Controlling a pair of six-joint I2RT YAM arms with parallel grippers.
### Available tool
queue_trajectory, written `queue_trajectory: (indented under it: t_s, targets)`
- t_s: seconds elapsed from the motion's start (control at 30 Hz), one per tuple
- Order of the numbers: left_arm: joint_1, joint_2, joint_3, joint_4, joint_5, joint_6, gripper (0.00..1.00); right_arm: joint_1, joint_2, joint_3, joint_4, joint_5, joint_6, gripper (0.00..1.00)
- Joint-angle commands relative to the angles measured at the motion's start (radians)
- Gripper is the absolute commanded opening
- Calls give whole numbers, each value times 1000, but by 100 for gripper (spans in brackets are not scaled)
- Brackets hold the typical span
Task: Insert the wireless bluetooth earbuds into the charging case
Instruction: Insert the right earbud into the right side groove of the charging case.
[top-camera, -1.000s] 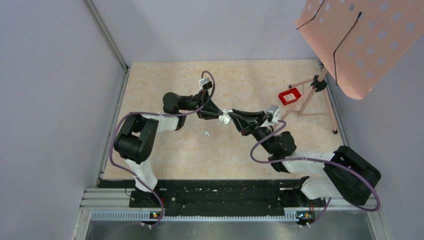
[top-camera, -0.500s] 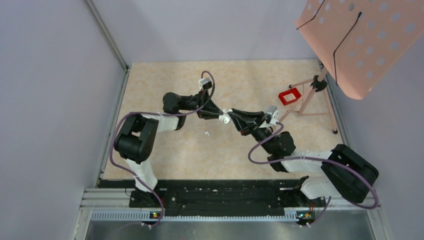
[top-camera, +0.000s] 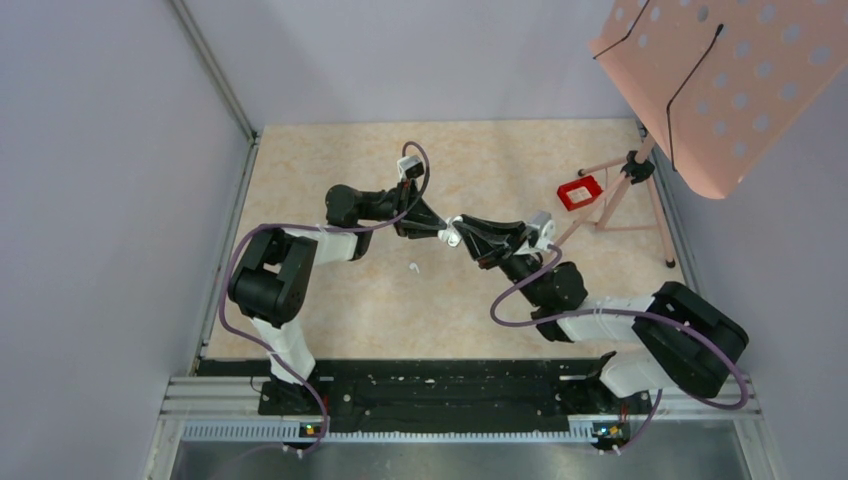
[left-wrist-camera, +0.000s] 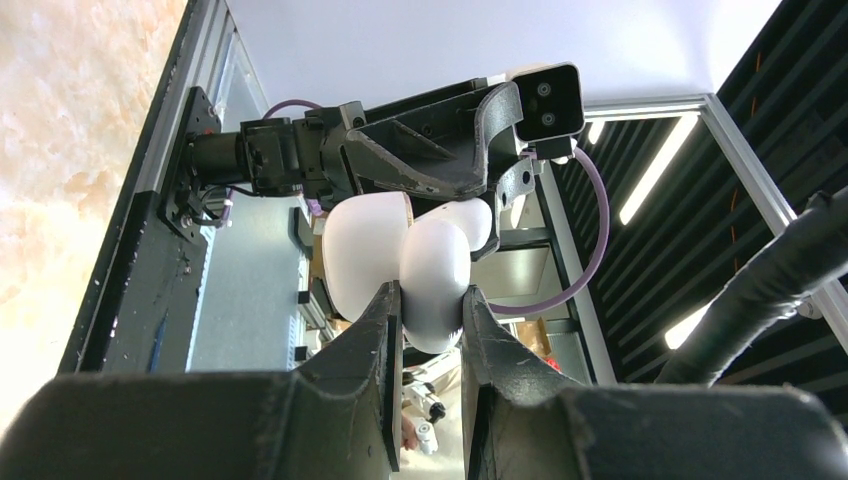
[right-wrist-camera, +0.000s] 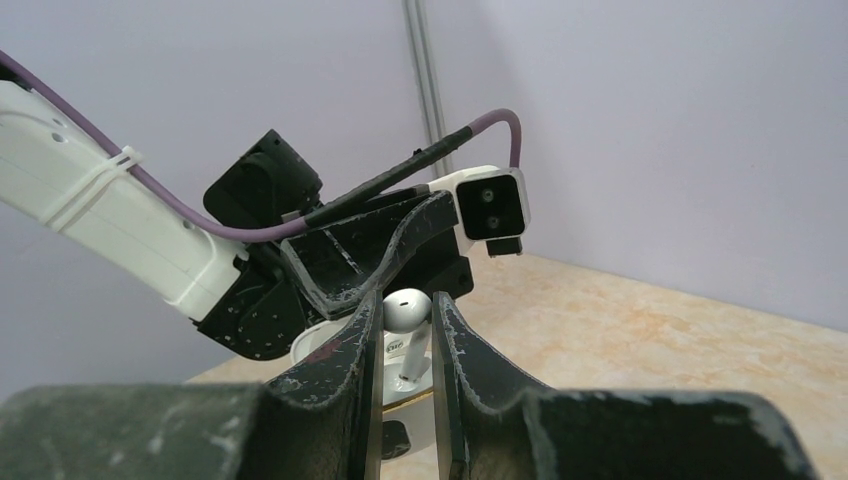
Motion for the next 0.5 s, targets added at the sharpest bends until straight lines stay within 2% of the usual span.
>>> queue_trajectory:
  t_s: [0.0,0.47]
  targets:
    - [-15,-14,7,142,15,-195,0,-3,17,36,10,49,-36,0]
    - [-15,-18,20,142,21,-204,0,-5,36,19,40,19,-45,0]
